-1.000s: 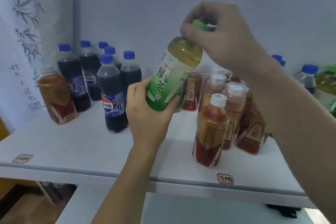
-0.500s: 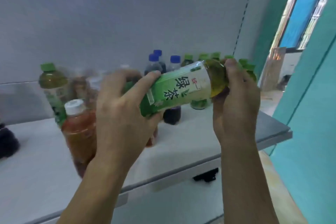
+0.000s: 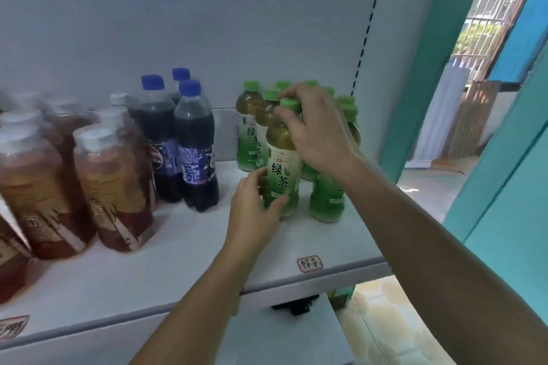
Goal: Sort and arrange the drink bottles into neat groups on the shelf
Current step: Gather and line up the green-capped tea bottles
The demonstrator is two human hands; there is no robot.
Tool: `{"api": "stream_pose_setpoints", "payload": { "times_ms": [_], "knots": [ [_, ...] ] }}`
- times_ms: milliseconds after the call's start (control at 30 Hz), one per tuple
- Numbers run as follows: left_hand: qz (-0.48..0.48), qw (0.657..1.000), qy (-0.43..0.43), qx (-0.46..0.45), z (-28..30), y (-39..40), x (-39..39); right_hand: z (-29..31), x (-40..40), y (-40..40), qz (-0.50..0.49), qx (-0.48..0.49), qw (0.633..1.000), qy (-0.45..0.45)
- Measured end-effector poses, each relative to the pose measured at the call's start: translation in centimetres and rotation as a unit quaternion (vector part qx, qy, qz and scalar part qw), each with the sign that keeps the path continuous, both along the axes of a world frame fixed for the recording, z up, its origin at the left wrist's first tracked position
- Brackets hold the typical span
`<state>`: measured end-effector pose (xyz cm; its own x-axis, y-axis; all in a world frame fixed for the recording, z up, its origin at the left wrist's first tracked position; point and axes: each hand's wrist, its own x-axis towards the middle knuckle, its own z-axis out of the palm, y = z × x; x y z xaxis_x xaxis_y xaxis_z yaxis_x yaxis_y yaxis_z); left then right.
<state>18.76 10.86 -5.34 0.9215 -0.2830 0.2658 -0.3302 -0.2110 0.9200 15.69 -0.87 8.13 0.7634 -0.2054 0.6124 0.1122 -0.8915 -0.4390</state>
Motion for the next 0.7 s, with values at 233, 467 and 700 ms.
{"api": "stream_pose_setpoints", "payload": {
  "times_ms": [233,467,700],
  "knots": [
    [0.060,0.997,-0.005,0.045,0.2,-1.5,1.5,0.5,3.1,-1.4,-0.028,-0.080,0.996,0.041],
    [0.031,0.991,-0.029,0.130,3.2,1.4,-0.6,3.8,3.0,-0.8,-0.100,-0.248,0.957,0.112],
    [0.181,0.926,-0.253,0.213,14.5,18.0,-1.2,8.7,4.9,10.9,0.060,-0.265,0.962,-0.006]
  ]
}}
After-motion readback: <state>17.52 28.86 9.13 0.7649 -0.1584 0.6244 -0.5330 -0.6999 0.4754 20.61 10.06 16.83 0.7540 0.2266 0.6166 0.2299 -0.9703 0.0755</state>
